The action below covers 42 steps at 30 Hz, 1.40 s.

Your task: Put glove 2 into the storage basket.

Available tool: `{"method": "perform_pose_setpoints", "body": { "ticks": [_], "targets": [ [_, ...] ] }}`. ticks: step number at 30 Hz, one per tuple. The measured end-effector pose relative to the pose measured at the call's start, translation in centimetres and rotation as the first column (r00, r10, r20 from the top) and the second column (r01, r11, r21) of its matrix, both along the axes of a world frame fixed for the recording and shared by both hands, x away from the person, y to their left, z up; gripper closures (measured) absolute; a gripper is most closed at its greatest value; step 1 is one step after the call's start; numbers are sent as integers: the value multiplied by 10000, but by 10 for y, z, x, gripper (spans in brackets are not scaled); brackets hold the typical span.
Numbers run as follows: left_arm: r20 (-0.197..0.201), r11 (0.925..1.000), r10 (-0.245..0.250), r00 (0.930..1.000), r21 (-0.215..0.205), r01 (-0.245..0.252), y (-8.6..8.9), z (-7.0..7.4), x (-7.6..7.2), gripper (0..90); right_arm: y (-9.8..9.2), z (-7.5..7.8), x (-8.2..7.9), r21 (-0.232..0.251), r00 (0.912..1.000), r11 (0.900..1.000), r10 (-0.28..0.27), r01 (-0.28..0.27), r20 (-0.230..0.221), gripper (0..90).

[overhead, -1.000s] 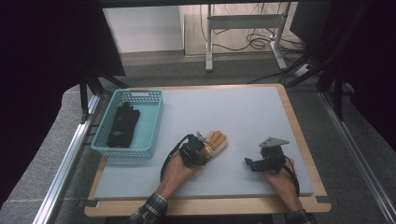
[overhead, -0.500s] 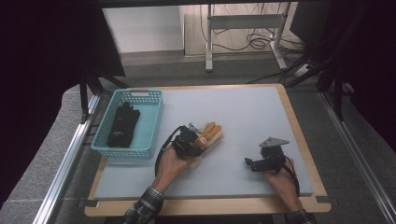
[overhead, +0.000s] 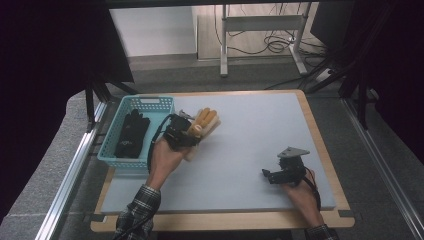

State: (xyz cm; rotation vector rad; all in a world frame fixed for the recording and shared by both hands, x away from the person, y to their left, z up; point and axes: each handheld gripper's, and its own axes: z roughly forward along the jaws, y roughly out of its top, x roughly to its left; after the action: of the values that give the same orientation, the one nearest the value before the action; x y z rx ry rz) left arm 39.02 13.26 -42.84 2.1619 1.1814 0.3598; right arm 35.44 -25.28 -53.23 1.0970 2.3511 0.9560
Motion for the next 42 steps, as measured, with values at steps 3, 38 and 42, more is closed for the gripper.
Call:
{"method": "perform_pose_setpoints", "body": {
  "ticks": [3,38,42],
  "targets": [
    [157,9989,470,9988,2,-470,18,9,5,583,0,0,0,4,10000,10000,1,-1,-1,75],
    [-2311,9365,3450,9097,1500,-3170,113,-64,82,536,0,0,0,18,10000,10000,-3,3,-3,75],
    [-3088,9393,3343,8905,1871,-2877,110,-74,87,439,0,0,0,18,10000,10000,-3,3,-2,75]
  ]
}}
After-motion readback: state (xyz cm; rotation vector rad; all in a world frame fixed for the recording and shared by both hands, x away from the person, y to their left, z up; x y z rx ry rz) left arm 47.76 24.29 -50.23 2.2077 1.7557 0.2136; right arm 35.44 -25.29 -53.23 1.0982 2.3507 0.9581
